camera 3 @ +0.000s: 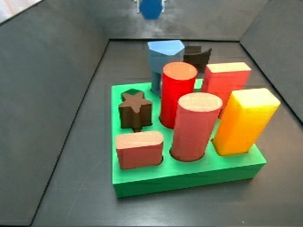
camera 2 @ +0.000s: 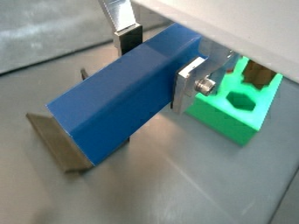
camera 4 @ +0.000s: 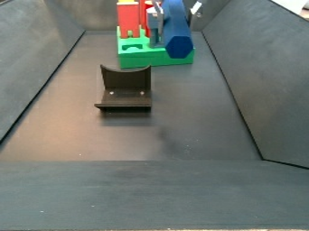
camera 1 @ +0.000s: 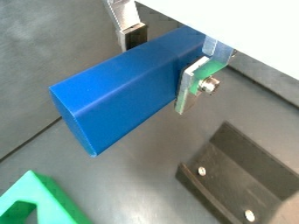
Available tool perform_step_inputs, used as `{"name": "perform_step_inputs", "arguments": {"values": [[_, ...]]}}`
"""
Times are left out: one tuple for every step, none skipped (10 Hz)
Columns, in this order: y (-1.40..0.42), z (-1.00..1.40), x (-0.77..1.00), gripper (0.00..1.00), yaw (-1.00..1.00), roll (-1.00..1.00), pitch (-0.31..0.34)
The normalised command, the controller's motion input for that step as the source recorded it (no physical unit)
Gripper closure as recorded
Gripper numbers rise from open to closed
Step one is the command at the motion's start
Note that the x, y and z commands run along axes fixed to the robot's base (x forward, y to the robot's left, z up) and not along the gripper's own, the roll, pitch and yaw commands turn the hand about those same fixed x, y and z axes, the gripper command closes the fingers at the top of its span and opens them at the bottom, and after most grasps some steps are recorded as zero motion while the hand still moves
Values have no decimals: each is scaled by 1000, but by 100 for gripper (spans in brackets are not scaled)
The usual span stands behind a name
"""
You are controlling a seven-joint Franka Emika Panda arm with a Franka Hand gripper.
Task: Pick up the hexagon object. Move up. Place the hexagon object on the fixture. Regrasp the hexagon object. Move to above the board. Insert the hexagon object.
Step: Place the hexagon object on the fixture.
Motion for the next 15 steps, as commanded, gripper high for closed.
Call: {"name": "perform_step_inputs", "arguments": {"values": [[94,126,1000,100,-101,-1000,-30],[86,92,1000,100,-98,-1000,-14],[82,74,1000,100,-97,-1000,-4],[78,48,1000,100,-99,-1000,6],[75,40,1000,100,-100,-1000,11],[72,15,1000,100,-105,-1000,22],[73,3,1000,100,-100,-937,27],[71,-11,1000,100,-90,-739,28],[67,-14,952,100,-84,-585,29],[60,-19,844,100,-78,-377,33],[44,-18,761,100,-72,-243,35],[34,-10,637,100,-66,-177,31],[34,-16,541,100,-52,-167,31],[31,-16,427,100,-44,-157,43],[29,-12,346,100,-42,-150,56]]}}
